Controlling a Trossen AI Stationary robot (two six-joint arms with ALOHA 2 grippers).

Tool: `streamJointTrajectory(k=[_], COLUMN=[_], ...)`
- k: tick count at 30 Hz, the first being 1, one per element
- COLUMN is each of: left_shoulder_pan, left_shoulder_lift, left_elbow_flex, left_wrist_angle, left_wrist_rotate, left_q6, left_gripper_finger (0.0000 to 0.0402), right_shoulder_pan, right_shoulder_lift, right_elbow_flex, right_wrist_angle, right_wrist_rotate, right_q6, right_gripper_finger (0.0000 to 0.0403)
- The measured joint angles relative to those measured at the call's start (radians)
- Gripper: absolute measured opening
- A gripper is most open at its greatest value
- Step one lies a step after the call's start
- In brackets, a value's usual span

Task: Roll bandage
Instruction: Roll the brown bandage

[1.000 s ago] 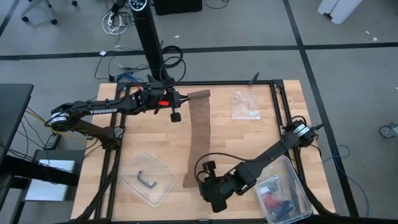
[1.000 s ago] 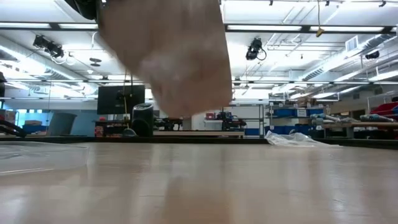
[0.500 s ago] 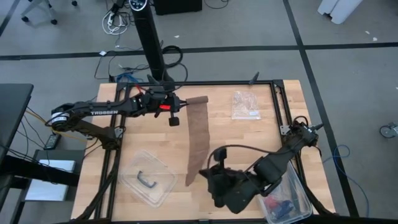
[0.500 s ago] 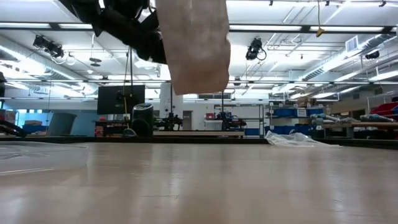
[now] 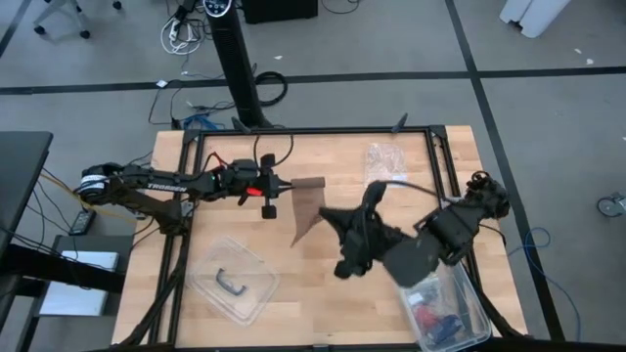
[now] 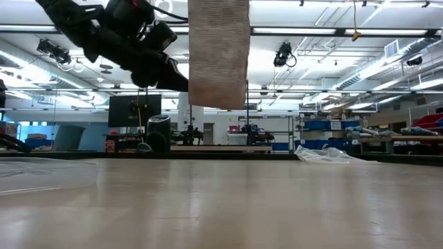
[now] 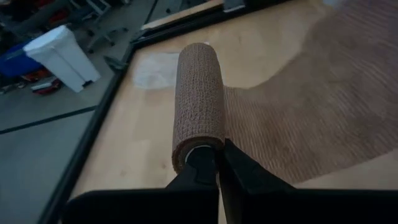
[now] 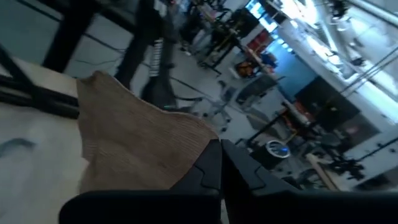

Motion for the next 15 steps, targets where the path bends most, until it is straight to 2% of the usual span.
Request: streamJointTrajectory(k=[11,15], left_shoulder_pan=[-0.079,-0.109], left_shoulder_lift=[0.000,0.000], left_elbow_flex=[-0.075,-0.116], left_wrist_angle=[0.063,0.139], left_wrist_rotate=[-0.042,-0.050], left_q6=[-0.056,-0.082], left_gripper_finger=[0.0001,0.0001], right_shoulder_pan=[-0.120,-0.138], right_shoulder_lift=[-0.031,-0.031], right_elbow_flex=[0.000,0.011], right_wrist_angle=[0.291,0.369], right_wrist_rotate=[0.007,0.022], right_q6=[-0.293,-0.384], right_gripper_finger=[0.0000,0.0000])
